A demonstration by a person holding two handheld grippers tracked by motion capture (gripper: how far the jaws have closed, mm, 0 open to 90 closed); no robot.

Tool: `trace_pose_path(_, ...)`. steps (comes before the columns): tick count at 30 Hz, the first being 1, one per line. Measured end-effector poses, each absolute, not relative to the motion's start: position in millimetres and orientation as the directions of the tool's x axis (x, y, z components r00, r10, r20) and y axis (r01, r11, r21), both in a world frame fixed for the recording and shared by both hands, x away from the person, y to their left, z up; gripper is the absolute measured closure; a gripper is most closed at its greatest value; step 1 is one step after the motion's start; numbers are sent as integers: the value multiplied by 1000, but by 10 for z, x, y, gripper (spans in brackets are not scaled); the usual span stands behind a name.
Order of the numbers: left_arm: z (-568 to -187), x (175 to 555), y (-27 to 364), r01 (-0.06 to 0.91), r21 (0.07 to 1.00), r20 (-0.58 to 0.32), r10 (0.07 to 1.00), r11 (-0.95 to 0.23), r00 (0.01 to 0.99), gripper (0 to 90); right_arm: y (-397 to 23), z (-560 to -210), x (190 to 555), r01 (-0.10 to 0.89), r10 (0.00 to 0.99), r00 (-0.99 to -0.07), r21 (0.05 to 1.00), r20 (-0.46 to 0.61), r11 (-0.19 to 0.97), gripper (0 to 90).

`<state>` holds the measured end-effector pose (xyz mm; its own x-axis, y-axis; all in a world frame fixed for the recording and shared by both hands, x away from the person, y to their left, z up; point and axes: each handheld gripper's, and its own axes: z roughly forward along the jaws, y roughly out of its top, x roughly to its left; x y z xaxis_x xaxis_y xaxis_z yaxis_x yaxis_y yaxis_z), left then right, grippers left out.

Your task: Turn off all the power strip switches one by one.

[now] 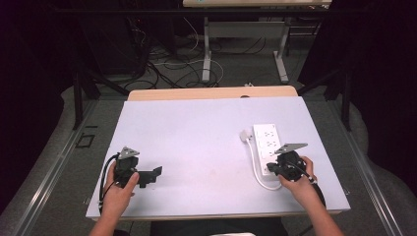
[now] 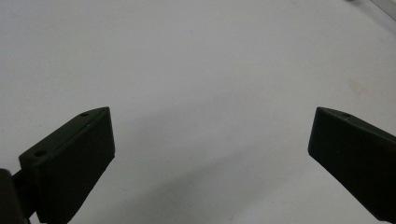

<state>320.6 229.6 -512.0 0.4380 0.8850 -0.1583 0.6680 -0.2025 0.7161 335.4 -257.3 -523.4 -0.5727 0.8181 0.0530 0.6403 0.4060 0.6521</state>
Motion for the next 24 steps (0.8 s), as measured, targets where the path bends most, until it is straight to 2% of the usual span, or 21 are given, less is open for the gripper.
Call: trace_pose_path(24, -5125, 3209, 2309, 671, 715, -164, 887, -194, 431, 6, -2574, -5265, 3356, 643, 816, -574, 655, 70, 397, 900)
